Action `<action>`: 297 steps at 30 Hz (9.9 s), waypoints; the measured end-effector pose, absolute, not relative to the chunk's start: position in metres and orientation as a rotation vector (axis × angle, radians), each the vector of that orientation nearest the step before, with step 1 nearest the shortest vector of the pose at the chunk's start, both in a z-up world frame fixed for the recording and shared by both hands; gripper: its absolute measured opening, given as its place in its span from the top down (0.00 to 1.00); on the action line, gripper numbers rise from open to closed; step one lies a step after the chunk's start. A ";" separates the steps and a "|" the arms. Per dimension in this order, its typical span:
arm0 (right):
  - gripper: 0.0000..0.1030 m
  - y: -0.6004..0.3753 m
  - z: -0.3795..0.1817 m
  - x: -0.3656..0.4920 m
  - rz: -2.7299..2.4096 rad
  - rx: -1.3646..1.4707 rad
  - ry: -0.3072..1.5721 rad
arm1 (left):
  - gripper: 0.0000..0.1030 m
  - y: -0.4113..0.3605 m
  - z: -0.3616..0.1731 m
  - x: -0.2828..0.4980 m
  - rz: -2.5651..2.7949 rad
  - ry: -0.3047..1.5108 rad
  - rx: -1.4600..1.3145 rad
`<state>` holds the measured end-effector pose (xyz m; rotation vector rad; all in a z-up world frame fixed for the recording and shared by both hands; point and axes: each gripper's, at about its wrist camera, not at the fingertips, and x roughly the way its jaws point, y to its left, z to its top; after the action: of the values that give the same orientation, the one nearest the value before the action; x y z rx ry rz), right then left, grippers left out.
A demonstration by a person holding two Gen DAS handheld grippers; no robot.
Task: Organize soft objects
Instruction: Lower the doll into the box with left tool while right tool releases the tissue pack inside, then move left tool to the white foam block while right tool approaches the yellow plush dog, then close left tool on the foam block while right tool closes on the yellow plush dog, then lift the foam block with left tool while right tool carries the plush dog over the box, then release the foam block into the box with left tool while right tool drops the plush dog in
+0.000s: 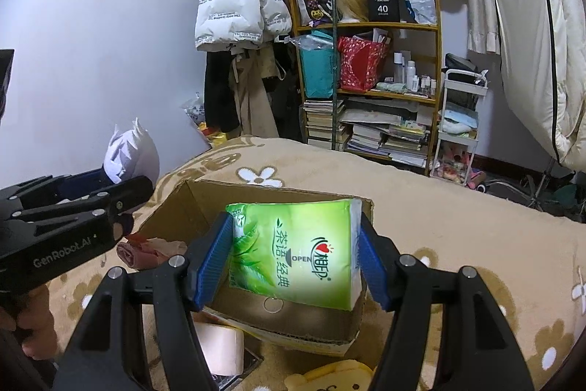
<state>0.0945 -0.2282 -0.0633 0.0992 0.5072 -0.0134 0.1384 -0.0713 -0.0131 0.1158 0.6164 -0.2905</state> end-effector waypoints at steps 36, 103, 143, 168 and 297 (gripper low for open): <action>0.15 -0.246 -0.080 0.097 0.036 0.159 0.535 | 0.13 -0.068 -0.027 0.141 -0.243 0.683 0.152; 0.00 -0.294 -0.141 0.057 -0.156 0.433 0.854 | 0.02 -0.099 -0.093 0.098 -0.329 0.888 0.200; 0.00 -0.291 -0.210 0.090 -0.136 0.486 1.134 | 0.24 -0.117 -0.151 0.116 -0.385 1.022 0.271; 0.24 -0.264 -0.192 0.082 -0.126 0.402 1.122 | 0.46 -0.099 -0.141 0.089 -0.321 1.002 0.253; 0.00 -0.232 -0.096 0.123 0.082 0.173 0.627 | 0.09 -0.058 -0.028 0.187 -0.309 0.782 0.105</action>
<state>0.1229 -0.2324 -0.0961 0.1729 0.6267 0.0821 0.1870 -0.0577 -0.0285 0.1049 0.7818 -0.3091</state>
